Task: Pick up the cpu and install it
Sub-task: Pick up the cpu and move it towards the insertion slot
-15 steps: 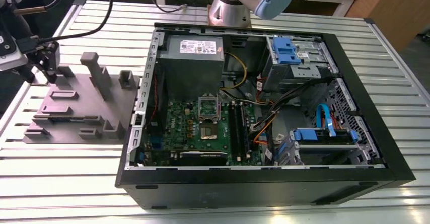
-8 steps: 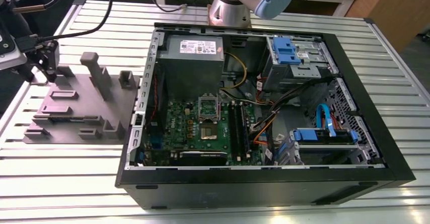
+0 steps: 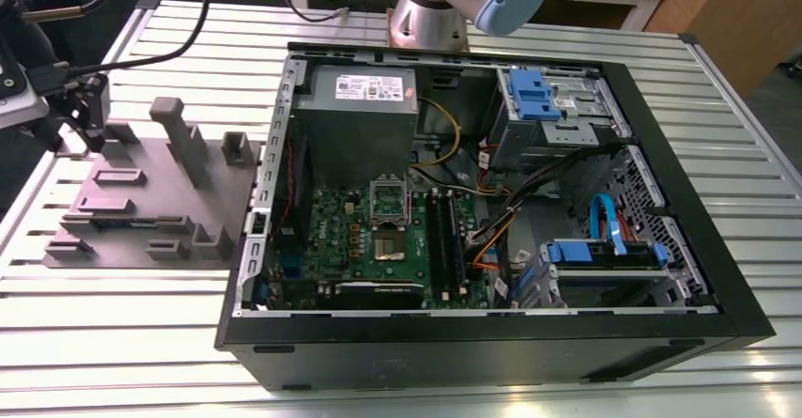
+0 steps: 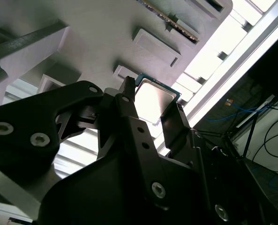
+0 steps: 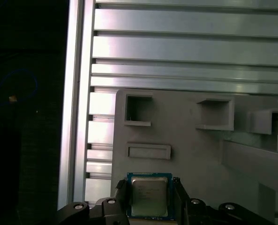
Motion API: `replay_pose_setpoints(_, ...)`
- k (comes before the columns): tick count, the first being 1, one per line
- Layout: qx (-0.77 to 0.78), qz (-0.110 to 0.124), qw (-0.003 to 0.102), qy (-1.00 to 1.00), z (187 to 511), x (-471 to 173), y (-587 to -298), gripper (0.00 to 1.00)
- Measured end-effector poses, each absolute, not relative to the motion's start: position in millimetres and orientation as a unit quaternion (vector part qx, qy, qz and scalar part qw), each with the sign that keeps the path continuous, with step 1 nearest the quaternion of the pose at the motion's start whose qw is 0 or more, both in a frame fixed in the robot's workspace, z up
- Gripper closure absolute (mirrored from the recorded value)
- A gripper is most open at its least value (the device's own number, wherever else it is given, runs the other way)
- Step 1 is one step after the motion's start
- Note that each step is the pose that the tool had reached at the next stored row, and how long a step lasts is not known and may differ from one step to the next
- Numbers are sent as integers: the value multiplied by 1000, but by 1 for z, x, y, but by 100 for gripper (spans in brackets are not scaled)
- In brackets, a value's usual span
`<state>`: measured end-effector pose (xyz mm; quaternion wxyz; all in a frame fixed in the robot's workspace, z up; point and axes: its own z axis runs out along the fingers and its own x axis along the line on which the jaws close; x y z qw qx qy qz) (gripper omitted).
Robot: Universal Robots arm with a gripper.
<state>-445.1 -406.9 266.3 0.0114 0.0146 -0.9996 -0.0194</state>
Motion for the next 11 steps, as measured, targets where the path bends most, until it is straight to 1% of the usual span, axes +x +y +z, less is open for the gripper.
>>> replay_pose_setpoints(11, 15, -18, 11, -1000, 271, -445, -407, 53)
